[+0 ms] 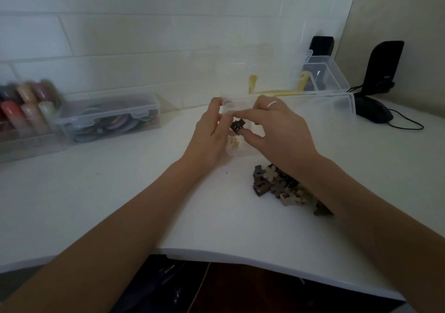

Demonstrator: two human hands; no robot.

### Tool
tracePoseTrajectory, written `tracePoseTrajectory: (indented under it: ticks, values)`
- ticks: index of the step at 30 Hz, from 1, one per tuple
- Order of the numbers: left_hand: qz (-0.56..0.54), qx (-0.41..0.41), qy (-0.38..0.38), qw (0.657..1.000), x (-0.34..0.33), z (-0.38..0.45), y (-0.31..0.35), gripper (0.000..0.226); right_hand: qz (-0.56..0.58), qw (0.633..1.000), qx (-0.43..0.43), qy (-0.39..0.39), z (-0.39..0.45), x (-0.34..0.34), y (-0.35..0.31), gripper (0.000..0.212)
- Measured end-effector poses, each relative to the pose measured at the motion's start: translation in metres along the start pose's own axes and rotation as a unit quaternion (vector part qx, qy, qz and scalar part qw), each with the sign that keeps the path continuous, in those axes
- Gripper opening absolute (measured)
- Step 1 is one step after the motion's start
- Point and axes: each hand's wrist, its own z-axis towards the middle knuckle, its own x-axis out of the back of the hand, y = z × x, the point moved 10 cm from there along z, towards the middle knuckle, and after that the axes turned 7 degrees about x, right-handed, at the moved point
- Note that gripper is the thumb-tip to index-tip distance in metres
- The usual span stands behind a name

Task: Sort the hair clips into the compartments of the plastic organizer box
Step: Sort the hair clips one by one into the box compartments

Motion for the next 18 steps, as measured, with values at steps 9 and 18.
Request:
tracePoseTrajectory:
  ticks: [9,18]
  values:
    - [-0.017,0.064,0.035,0.997,0.009,0.009,-0.023,0.032,0.163,0.981,0.002,-0.108,0.001,-0.006,0.010,0.006]
    - [0.010,0.082,0.051,0.995,0.014,0.011,-0.028,0.012,0.245,0.926,-0.009,-0.288,-0.015,-0.027,0.009,0.016]
